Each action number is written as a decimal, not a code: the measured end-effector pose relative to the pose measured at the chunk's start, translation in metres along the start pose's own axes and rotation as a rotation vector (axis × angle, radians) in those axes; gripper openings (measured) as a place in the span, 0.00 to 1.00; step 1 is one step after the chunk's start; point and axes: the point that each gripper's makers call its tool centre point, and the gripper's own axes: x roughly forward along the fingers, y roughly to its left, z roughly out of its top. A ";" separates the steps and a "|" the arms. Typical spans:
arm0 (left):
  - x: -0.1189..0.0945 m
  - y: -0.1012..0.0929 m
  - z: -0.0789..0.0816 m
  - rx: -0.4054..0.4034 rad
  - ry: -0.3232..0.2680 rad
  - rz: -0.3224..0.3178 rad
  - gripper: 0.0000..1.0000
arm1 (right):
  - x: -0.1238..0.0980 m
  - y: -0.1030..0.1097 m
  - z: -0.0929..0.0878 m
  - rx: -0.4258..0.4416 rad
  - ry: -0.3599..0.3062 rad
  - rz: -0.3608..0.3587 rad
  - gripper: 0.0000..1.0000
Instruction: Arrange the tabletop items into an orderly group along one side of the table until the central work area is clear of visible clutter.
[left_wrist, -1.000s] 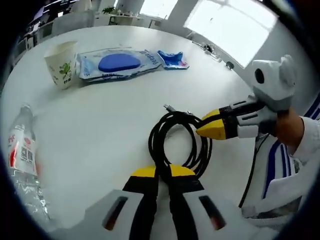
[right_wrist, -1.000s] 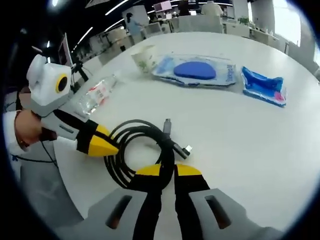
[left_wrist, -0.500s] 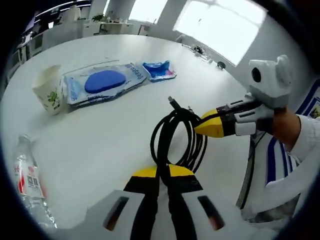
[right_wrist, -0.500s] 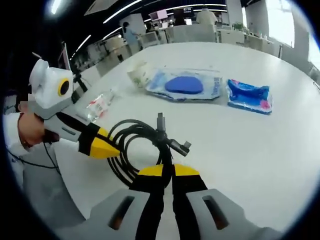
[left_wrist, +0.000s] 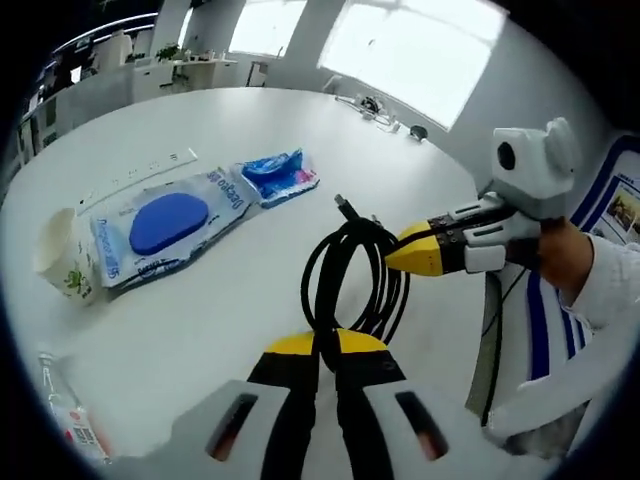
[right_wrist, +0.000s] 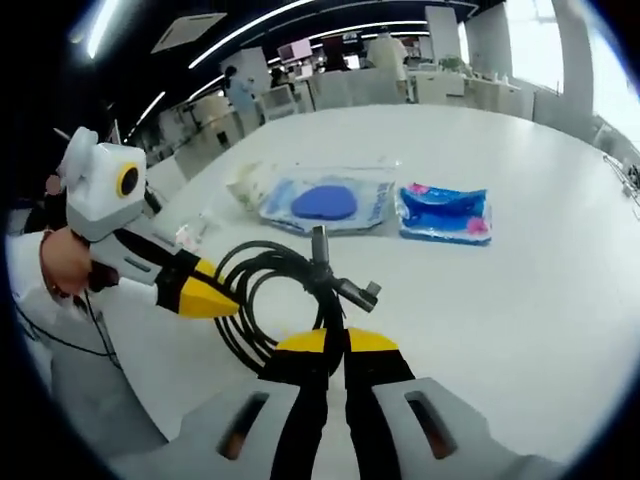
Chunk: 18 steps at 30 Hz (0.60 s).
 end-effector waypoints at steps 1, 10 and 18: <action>0.003 -0.003 0.006 0.010 -0.002 -0.006 0.01 | -0.002 -0.005 0.002 0.001 -0.004 -0.007 0.02; 0.025 -0.019 0.044 0.040 -0.010 -0.051 0.01 | -0.021 -0.043 0.025 0.010 -0.033 -0.061 0.01; 0.045 -0.026 0.070 0.026 -0.014 -0.084 0.01 | -0.026 -0.074 0.042 0.013 -0.035 -0.095 0.01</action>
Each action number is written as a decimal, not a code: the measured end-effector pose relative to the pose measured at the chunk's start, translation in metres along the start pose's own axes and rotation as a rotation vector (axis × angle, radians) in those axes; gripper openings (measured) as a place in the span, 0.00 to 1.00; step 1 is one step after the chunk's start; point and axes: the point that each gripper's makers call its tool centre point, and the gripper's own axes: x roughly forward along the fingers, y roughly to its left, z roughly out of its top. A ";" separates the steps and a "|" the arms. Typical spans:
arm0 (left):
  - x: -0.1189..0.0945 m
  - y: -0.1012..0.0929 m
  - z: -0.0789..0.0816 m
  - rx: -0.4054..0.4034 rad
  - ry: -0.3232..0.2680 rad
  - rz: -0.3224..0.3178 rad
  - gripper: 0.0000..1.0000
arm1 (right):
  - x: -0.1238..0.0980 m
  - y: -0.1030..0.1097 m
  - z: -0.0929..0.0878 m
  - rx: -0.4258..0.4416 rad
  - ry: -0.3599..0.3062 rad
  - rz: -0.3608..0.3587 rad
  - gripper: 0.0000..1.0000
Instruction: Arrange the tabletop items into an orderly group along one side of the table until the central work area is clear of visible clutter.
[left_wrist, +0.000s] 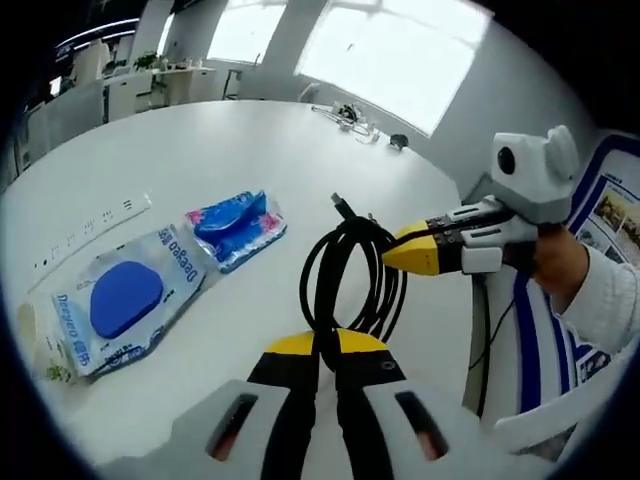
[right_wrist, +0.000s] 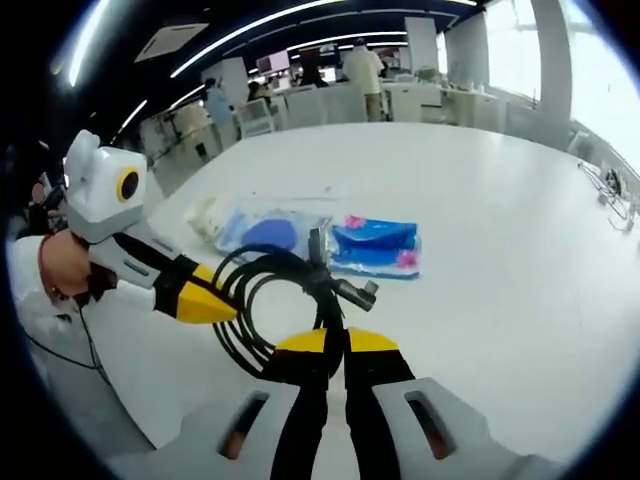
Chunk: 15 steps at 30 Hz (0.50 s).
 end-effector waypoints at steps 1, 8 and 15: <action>0.002 0.000 0.002 0.002 -0.001 0.000 0.01 | 0.001 -0.002 0.001 -0.001 0.002 -0.001 0.02; 0.017 0.006 0.009 -0.025 0.020 -0.010 0.02 | 0.009 -0.016 0.005 0.005 0.025 -0.008 0.02; 0.033 0.010 0.004 -0.079 0.044 -0.026 0.02 | 0.022 -0.030 -0.004 0.028 0.067 -0.010 0.02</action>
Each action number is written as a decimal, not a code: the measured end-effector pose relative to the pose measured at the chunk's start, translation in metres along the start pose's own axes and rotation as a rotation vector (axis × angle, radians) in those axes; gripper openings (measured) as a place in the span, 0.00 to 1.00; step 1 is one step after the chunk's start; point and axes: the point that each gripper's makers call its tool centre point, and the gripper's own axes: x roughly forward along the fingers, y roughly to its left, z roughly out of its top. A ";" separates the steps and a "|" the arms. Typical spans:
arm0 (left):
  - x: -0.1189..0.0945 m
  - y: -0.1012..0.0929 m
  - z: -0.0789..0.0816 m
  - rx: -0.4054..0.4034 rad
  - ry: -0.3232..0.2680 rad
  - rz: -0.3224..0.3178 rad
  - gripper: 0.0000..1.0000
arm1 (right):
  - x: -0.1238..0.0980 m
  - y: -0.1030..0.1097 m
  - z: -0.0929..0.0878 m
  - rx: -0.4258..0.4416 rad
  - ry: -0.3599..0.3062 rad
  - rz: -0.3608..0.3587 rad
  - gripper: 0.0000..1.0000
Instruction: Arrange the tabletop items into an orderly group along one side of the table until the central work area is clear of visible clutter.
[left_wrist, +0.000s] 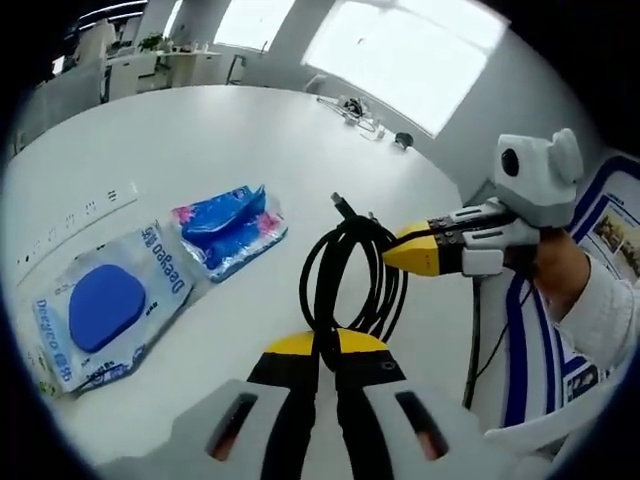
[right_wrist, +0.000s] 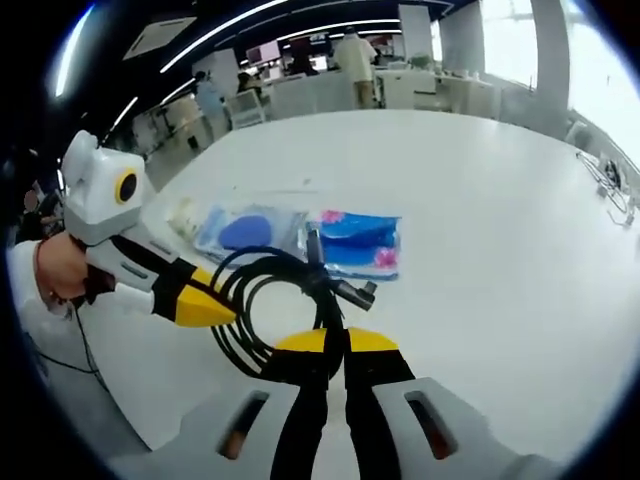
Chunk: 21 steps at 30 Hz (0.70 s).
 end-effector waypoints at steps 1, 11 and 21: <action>0.003 0.001 -0.001 -0.009 0.007 -0.004 0.02 | 0.003 -0.002 -0.001 0.003 0.007 0.001 0.02; 0.026 0.017 -0.005 -0.085 0.056 -0.017 0.02 | 0.027 -0.015 -0.008 0.022 0.069 0.003 0.02; 0.040 0.028 -0.014 -0.165 0.094 -0.030 0.02 | 0.046 -0.023 -0.017 0.033 0.133 0.014 0.02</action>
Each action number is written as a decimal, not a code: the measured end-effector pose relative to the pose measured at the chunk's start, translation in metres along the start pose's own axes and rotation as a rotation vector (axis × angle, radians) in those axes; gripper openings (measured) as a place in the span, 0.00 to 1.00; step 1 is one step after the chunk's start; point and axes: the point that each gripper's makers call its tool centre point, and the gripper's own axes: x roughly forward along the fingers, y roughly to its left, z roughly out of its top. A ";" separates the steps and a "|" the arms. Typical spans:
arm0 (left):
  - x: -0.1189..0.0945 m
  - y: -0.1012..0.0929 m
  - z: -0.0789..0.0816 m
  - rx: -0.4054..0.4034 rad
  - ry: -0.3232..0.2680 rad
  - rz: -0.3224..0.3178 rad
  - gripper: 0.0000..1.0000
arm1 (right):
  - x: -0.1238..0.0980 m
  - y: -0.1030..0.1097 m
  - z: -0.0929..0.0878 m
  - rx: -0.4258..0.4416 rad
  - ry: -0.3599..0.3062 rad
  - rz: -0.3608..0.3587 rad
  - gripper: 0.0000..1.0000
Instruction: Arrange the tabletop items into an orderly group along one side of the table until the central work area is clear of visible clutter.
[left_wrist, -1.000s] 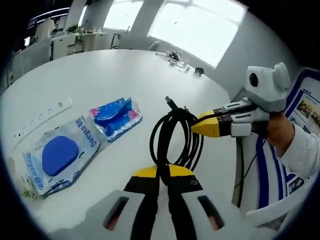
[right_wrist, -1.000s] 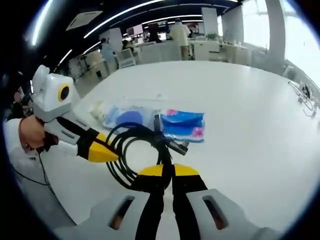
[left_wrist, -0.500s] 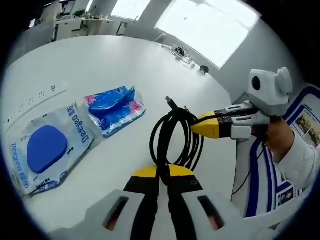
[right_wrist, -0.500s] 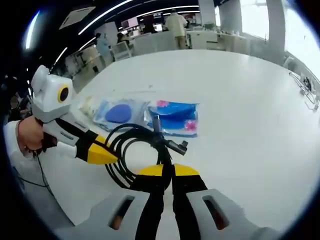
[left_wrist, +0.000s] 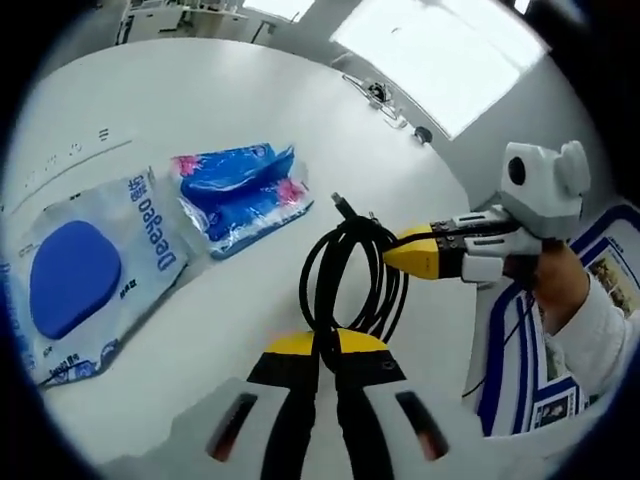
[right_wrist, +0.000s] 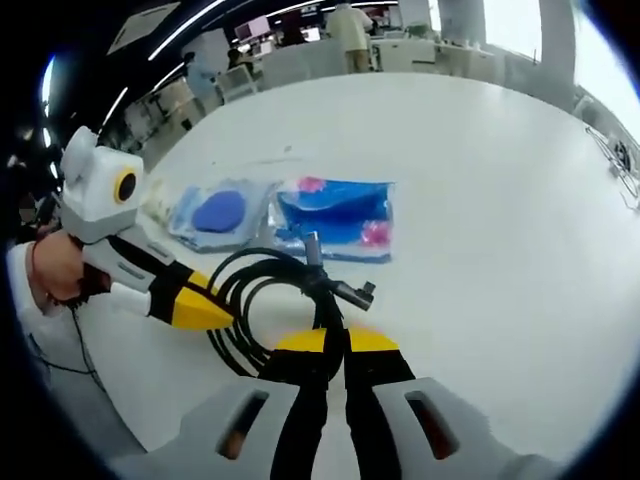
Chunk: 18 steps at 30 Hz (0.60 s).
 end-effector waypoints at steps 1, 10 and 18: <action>0.001 0.001 0.000 -0.006 0.002 0.000 0.02 | 0.002 -0.001 0.000 0.000 0.005 0.001 0.02; 0.013 0.011 -0.004 -0.070 0.035 -0.005 0.02 | 0.017 -0.006 -0.005 0.003 0.056 0.003 0.02; 0.018 0.017 -0.005 -0.133 0.042 -0.017 0.02 | 0.027 -0.010 -0.009 0.005 0.076 0.006 0.02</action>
